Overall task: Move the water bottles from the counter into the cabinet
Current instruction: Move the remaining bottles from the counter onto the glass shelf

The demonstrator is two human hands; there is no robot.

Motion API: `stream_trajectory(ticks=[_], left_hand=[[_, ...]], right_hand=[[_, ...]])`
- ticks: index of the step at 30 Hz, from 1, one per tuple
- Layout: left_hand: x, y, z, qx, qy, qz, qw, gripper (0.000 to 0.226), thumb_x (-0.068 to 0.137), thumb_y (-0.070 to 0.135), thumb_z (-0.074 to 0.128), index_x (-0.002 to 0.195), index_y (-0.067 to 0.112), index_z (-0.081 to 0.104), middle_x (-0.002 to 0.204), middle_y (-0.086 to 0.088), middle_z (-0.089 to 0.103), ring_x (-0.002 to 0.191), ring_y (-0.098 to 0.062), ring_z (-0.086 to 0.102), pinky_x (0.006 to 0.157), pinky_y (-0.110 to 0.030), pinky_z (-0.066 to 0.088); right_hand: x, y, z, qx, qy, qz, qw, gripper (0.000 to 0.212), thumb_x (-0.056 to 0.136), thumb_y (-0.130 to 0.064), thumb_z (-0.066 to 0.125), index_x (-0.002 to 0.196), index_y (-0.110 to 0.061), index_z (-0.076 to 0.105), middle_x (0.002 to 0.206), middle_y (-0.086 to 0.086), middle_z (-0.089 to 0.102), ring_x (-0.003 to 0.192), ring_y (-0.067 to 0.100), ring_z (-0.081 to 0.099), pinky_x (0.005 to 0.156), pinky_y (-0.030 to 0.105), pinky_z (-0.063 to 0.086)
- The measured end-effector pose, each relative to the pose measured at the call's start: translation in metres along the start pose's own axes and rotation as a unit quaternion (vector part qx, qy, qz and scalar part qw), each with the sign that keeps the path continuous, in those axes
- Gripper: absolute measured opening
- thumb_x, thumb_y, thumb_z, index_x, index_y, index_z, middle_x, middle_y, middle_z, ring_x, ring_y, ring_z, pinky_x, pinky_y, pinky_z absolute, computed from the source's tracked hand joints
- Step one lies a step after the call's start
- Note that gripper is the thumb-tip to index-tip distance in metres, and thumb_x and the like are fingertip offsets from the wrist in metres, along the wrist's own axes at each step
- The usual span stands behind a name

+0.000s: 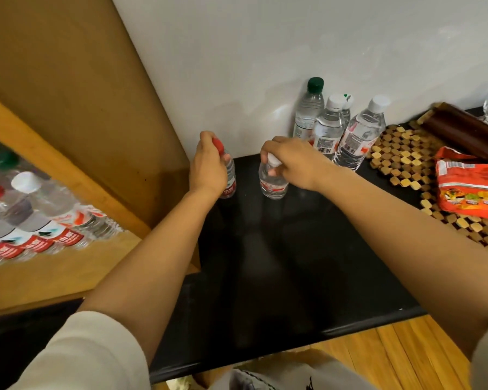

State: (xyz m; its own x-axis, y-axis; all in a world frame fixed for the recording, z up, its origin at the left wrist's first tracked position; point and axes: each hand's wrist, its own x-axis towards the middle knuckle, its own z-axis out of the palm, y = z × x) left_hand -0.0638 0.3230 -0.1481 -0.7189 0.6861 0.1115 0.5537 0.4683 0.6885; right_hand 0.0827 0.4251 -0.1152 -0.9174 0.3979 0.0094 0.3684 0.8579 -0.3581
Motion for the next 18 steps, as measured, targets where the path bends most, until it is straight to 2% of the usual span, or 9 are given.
stream_trajectory(ticks=[4, 7, 10, 12, 15, 18], left_hand=[[-0.025, -0.006, -0.02, 0.042, -0.041, 0.008, 0.998, 0.033, 0.092, 0.016, 0.053, 0.118, 0.018, 0.033, 0.104, -0.003, 0.046, 0.092, -0.018, 0.047, 0.075, -0.034, 0.044], [-0.052, -0.008, -0.034, 0.069, -0.091, 0.043, 0.993, 0.033, 0.091, 0.019, 0.055, 0.115, 0.02, 0.033, 0.1, 0.0, 0.048, 0.09, -0.016, 0.051, 0.072, -0.032, 0.045], [-0.079, -0.01, -0.047, 0.088, -0.113, 0.072, 0.987, 0.027, 0.091, 0.023, 0.055, 0.107, 0.024, 0.032, 0.095, 0.001, 0.052, 0.085, -0.018, 0.057, 0.068, -0.033, 0.046], [-0.095, -0.01, -0.056, 0.096, -0.125, 0.071, 0.985, 0.027, 0.091, 0.027, 0.055, 0.106, 0.024, 0.032, 0.094, 0.0, 0.054, 0.082, -0.021, 0.059, 0.069, -0.037, 0.05], [-0.119, -0.012, -0.061, 0.113, -0.135, 0.099, 0.979, 0.032, 0.09, 0.031, 0.056, 0.109, 0.024, 0.031, 0.092, 0.005, 0.052, 0.08, -0.02, 0.059, 0.066, -0.034, 0.048], [-0.133, -0.015, -0.058, 0.075, -0.128, 0.113, 0.982, 0.036, 0.088, 0.031, 0.058, 0.113, 0.026, 0.032, 0.097, 0.007, 0.053, 0.085, -0.016, 0.059, 0.069, -0.031, 0.048]], right_hand=[[-0.007, -0.007, -0.008, 0.04, -0.042, 0.002, 0.998, 0.023, 0.083, -0.012, 0.063, 0.105, -0.013, 0.057, 0.107, 0.009, 0.06, 0.099, 0.027, 0.055, 0.081, 0.033, 0.043], [-0.019, -0.016, -0.012, 0.105, -0.09, -0.002, 0.99, 0.019, 0.082, -0.009, 0.064, 0.094, -0.022, 0.058, 0.099, 0.001, 0.061, 0.097, 0.022, 0.057, 0.082, 0.034, 0.047], [-0.033, -0.025, -0.009, 0.162, -0.133, -0.028, 0.977, 0.029, 0.079, -0.006, 0.067, 0.088, -0.033, 0.056, 0.093, -0.008, 0.061, 0.093, 0.015, 0.058, 0.082, 0.033, 0.048], [-0.045, -0.028, -0.003, 0.21, -0.15, -0.039, 0.965, 0.034, 0.079, -0.007, 0.068, 0.092, -0.037, 0.057, 0.096, -0.013, 0.062, 0.095, 0.011, 0.059, 0.082, 0.028, 0.048], [-0.065, -0.03, 0.018, 0.31, -0.117, -0.043, 0.943, 0.04, 0.079, -0.009, 0.07, 0.106, -0.037, 0.059, 0.109, -0.016, 0.063, 0.106, 0.005, 0.059, 0.092, 0.023, 0.047], [-0.086, -0.036, 0.05, 0.46, -0.038, -0.015, 0.887, 0.047, 0.081, -0.012, 0.066, 0.121, -0.033, 0.052, 0.121, -0.006, 0.063, 0.117, 0.011, 0.056, 0.099, 0.028, 0.046]])
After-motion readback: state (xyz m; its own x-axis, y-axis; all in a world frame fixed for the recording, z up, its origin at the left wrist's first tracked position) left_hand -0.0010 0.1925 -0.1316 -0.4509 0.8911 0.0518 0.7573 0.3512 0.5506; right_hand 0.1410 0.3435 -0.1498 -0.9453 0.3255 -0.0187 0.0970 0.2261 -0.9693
